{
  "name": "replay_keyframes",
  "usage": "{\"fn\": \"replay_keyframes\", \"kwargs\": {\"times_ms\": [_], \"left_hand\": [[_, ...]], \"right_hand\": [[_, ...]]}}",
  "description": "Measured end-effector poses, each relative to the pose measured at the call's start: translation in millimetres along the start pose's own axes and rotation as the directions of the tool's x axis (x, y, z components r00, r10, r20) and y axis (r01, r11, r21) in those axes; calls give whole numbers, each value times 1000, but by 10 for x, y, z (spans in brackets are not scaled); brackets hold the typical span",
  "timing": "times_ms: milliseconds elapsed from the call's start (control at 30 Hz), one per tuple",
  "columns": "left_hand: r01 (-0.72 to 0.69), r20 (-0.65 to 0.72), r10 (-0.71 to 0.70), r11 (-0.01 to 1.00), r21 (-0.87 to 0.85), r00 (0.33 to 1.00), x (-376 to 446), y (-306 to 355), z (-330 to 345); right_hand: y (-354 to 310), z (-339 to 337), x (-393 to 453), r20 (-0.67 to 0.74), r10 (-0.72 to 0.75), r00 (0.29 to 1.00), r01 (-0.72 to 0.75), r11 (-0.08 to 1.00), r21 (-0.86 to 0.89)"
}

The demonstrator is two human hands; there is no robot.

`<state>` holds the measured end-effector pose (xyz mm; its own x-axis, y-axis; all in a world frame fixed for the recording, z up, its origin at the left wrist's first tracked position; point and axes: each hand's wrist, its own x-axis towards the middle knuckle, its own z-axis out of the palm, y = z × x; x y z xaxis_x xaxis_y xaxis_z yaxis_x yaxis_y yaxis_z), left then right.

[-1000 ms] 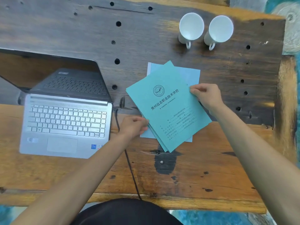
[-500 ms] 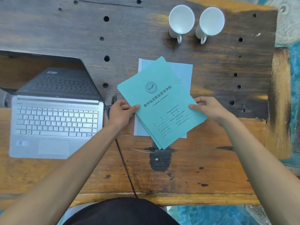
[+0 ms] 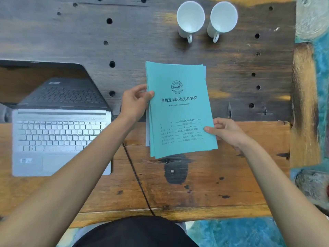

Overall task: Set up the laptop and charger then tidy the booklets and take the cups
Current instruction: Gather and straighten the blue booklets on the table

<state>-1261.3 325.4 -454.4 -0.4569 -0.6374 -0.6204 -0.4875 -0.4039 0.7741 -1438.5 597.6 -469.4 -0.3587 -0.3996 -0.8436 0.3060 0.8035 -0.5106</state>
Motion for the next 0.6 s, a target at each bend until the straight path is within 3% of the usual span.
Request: {"fn": "replay_keyframes", "kwargs": {"times_ms": [100, 267, 367, 467, 600], "left_hand": [[8, 23, -9, 999, 37, 1000, 67, -31, 1], [-34, 35, 31, 996, 88, 999, 162, -155, -104], [0, 35, -5, 989, 145, 999, 256, -207, -166], [4, 97, -17, 991, 133, 995, 297, -237, -168], [52, 189, -60, 998, 45, 980, 280, -227, -67]], "right_hand": [[18, 149, 43, -28, 33, 999, -32, 999, 39], [-37, 192, 126, 2, 71, 997, -70, 989, -129], [-121, 154, 194, -123, 6, 992, -28, 984, -174], [-254, 171, 319, -320, -75, 944, 49, 995, -88], [-392, 227, 484, -346, -46, 937, 71, 996, 59]]}}
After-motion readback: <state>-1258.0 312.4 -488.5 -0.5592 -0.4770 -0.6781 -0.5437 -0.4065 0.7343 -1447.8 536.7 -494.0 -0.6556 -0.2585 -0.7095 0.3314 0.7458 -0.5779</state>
